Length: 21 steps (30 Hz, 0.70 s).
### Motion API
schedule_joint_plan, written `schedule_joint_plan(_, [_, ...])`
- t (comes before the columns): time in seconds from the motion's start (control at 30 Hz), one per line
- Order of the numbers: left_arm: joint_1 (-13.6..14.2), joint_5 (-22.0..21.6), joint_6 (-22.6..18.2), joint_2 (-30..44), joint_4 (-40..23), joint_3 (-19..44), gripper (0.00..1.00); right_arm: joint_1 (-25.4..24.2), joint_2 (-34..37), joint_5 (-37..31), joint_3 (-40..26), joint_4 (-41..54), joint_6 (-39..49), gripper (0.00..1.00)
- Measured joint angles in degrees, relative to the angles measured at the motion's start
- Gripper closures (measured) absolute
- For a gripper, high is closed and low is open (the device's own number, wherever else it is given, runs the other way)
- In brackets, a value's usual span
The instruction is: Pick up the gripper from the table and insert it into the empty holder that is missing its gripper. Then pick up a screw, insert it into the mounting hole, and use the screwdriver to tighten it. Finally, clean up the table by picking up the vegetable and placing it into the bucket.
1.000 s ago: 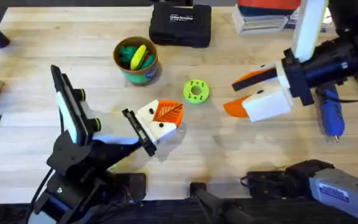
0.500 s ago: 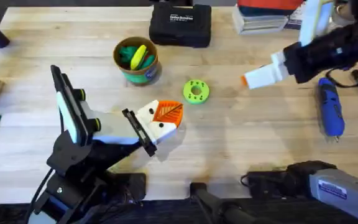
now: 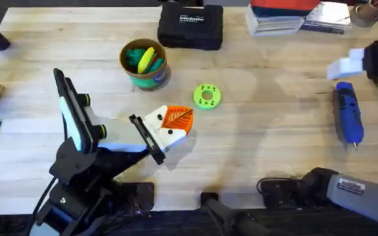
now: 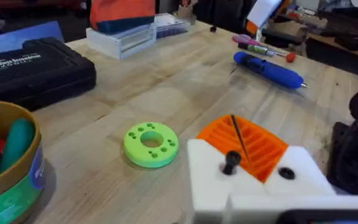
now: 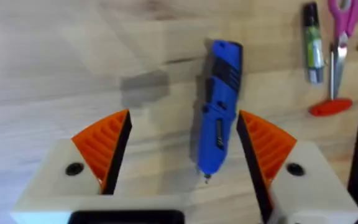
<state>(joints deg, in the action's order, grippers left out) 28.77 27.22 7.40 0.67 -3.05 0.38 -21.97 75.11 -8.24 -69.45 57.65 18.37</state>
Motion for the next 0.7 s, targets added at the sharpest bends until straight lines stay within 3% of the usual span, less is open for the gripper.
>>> schedule_joint_plan(0.27, [0.0, 0.0, 0.0, 0.0, 0.0, 0.0, 0.988, -8.8, 10.1, 0.0, 0.0, 0.6, 5.8, 0.007])
schedule_joint_plan(0.7, [0.0, 0.0, 0.0, 0.0, 0.0, 0.0, 0.988, -16.8, 23.9, 0.6, 0.0, -6.5, 7.4, 0.007])
